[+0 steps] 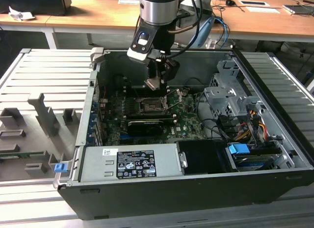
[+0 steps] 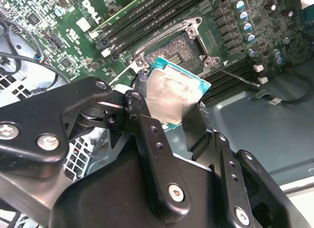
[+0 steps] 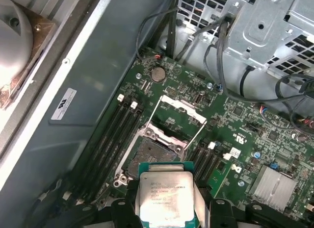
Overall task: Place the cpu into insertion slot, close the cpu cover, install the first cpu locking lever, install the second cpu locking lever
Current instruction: 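Place the cpu into insertion slot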
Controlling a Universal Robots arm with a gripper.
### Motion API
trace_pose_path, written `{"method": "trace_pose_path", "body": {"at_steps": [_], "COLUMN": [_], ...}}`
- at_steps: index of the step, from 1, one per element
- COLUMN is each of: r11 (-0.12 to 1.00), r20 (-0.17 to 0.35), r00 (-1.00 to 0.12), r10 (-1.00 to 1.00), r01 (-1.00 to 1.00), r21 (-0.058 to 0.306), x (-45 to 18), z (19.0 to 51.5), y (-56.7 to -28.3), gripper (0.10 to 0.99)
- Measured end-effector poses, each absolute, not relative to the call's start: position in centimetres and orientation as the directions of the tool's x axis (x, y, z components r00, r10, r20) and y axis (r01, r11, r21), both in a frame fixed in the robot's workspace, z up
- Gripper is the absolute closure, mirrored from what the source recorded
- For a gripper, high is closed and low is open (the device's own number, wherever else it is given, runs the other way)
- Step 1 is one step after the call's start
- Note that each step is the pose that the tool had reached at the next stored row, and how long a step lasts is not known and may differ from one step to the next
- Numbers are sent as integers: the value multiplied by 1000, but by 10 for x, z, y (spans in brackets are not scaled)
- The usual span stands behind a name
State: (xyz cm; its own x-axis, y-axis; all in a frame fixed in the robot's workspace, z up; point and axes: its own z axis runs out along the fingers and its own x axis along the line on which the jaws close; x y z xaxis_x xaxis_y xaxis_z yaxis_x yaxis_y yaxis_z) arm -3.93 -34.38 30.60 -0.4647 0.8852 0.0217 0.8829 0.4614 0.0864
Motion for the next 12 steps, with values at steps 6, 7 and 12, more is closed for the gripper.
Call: {"method": "trace_pose_path", "body": {"at_steps": [6, 7, 12], "r11": [413, 404, 385], "r20": [22, 22, 22], "r00": [-416, -408, -388], "r10": [909, 913, 921], "r01": [907, 910, 919], "r21": [86, 86, 86], "x": [-39, -39, -39], "z": [305, 305, 302], "y": [-344, -344, -344], "gripper": [557, 557, 557]}}
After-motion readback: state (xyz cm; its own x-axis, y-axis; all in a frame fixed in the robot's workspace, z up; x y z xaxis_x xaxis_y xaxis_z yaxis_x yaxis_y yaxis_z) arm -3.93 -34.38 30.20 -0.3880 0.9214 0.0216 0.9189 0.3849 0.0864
